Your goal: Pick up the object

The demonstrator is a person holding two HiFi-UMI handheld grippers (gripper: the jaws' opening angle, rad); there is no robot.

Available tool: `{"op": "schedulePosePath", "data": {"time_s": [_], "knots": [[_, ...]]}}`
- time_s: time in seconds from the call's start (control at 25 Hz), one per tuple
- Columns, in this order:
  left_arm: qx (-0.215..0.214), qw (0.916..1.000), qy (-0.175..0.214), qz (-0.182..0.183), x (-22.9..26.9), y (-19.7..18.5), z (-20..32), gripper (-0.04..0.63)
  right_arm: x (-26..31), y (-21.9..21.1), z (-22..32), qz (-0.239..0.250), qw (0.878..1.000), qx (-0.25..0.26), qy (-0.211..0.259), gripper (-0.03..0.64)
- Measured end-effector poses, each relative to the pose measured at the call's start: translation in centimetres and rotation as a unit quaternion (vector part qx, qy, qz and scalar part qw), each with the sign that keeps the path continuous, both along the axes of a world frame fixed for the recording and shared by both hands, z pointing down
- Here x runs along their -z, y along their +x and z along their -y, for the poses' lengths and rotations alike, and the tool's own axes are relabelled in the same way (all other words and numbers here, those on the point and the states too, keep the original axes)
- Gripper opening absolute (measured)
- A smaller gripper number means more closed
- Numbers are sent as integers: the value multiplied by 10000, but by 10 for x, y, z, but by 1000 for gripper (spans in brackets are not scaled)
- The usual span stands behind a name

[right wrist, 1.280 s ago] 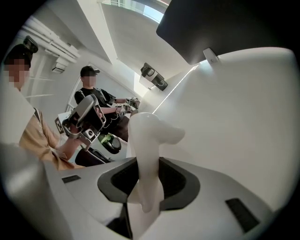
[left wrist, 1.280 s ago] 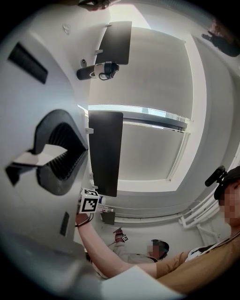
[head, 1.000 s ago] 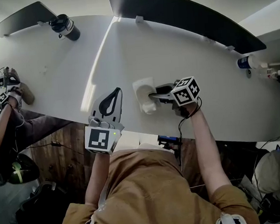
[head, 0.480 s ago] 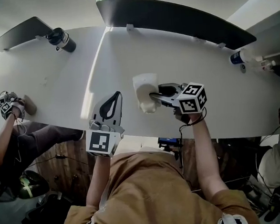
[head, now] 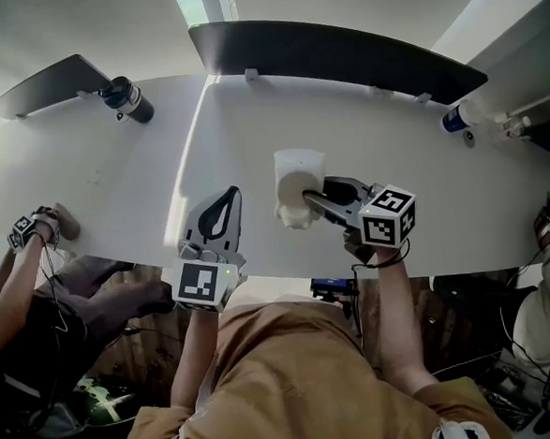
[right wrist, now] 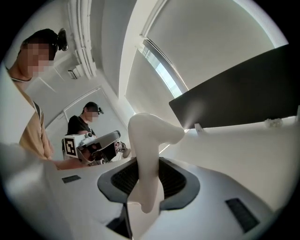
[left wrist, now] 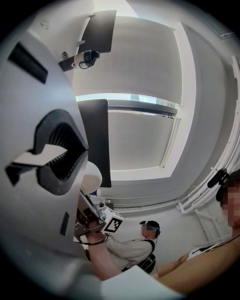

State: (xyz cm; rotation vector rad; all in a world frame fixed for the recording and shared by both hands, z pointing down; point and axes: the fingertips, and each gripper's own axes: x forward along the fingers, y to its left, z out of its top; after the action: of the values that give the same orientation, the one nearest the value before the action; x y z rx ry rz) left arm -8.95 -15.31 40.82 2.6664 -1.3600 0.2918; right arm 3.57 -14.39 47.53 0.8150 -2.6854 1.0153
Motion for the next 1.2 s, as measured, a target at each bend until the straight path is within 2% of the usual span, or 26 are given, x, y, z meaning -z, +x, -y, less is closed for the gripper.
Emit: {"op": "schedulePosePath", "data": {"time_s": [0.4,0.56,0.8,1.0,1.2], "knots": [[-217,9992,277,167,15,-4,4,3,55,20,0,-144,9943,-720,773,132],[-194,9994,295,-34,23,4,6,3,70,33,-1,-347,9881,-1014,1104,132],[-302,9988,372,-29,29,16,9,5,89,54,-2,-843,9726,-1476,1587,132],[-346,9986,390,-46,31,23,11,5,99,67,-7,-966,9577,-1984,1847,132],[-432,9981,430,-18,33,29,7,5,102,75,-15,-1374,9370,-2397,2138,132]]}}
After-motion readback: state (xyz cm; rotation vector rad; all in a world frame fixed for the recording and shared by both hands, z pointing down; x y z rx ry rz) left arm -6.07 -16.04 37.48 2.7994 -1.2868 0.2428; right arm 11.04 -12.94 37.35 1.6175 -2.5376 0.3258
